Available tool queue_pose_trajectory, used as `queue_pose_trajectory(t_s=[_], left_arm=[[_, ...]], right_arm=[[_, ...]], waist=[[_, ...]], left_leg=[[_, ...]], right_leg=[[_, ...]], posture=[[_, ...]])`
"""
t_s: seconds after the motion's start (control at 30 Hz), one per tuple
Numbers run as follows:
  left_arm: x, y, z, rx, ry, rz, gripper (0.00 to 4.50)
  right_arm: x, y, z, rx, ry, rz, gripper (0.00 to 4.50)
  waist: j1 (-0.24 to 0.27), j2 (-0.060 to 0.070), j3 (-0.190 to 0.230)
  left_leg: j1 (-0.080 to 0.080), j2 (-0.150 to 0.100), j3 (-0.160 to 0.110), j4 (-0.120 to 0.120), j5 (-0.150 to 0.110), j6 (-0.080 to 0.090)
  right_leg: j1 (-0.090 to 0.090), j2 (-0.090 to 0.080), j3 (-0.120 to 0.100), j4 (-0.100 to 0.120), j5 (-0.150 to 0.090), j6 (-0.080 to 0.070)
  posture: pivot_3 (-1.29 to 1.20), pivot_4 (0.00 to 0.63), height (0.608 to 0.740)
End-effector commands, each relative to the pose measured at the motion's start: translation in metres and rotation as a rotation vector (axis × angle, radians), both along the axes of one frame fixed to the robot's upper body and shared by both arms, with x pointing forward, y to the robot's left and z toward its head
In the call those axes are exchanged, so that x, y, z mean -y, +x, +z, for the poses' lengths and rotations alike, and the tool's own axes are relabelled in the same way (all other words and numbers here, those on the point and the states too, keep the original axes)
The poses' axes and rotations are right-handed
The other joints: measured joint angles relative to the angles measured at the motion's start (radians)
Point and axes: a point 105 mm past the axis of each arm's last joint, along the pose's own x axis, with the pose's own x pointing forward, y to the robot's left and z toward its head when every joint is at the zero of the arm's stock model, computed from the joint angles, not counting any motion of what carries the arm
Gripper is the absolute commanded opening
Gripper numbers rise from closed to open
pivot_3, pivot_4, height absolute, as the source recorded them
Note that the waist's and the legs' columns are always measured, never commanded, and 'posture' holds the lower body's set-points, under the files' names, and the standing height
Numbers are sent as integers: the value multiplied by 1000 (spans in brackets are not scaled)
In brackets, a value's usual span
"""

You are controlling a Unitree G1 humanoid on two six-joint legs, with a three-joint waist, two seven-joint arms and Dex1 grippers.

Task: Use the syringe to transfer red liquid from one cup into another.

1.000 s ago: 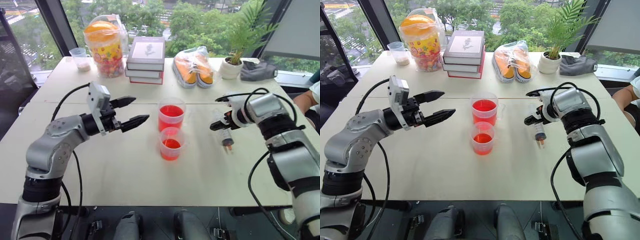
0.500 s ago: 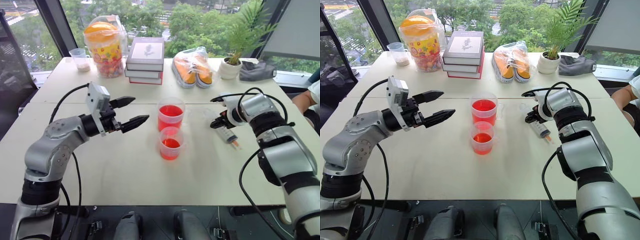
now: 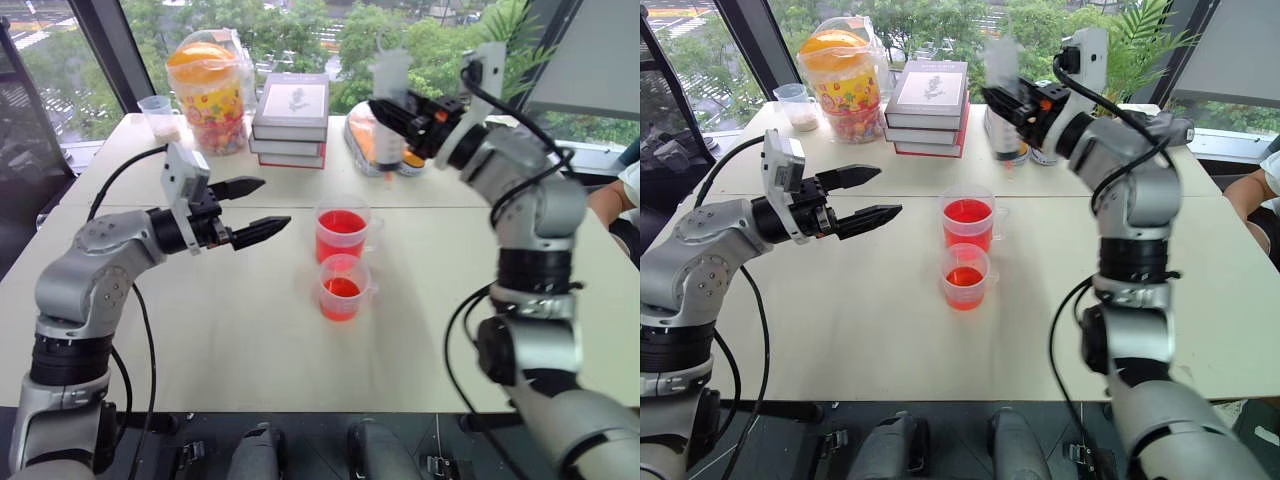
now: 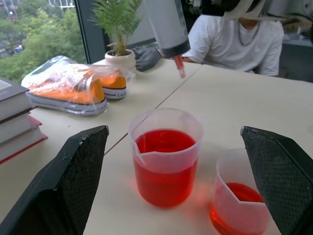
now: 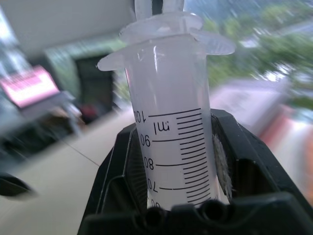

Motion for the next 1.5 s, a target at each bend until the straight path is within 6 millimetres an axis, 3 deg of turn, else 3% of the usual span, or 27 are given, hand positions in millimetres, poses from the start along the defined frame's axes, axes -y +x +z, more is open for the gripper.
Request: queue_pose_trajectory(t_s=[0.03, 0.27, 0.43, 0.93, 1.17, 1.27, 1.5], left_arm=[[1, 0, 11, 46, 15, -19, 4500], [11, 11, 26, 83, 0, -37, 4500], [24, 23, 36, 120, -1, -54, 4500], [62, 65, 60, 161, -73, -116, 4500], [79, 69, 54, 122, -78, -194, 4500], [83, 69, 53, 111, -88, -223, 3644], [89, 68, 52, 104, -87, -256, 156]], right_arm=[[2, -8, 7, 96, 89, 6, 1469], [-12, 6, -61, 38, 70, -15, 1469], [-17, 10, -90, 9, 34, -29, 1469], [-28, 4, -109, 11, -39, 1, 1469], [-30, 1, -109, 19, -61, 14, 1469], [-30, 0, -108, 24, -65, 14, 1469], [-31, -2, -105, 37, -75, 20, 1469]], waist=[[5, 0, 0], [0, -1, 0], [-3, -1, 0], [-1, -1, 0], [-2, -1, 0], [-1, -1, 0], [-2, -1, 0]], left_leg=[[0, 0, 0, 0, 0, 0], [0, -1, 0, 1, 0, 0], [0, 0, 0, 1, 0, 0], [0, -1, 0, 1, 0, 0], [0, -1, 0, 1, 0, 0], [0, -1, 0, 1, 0, 0], [0, -1, 0, 1, 0, 0]], right_leg=[[1, 0, 0, 0, 0, 0], [2, -1, 0, -1, 0, 0], [1, 0, 0, 0, 0, 0], [1, 0, 0, 0, 0, 0], [1, 1, 0, 0, 0, 0], [1, 1, 0, 0, 0, 0], [1, 1, 0, 0, 0, 0]], posture=[[0, 150, 740], [0, 150, 740], [0, 150, 740], [0, 150, 740], [0, 150, 740], [0, 150, 740], [0, 150, 740]])
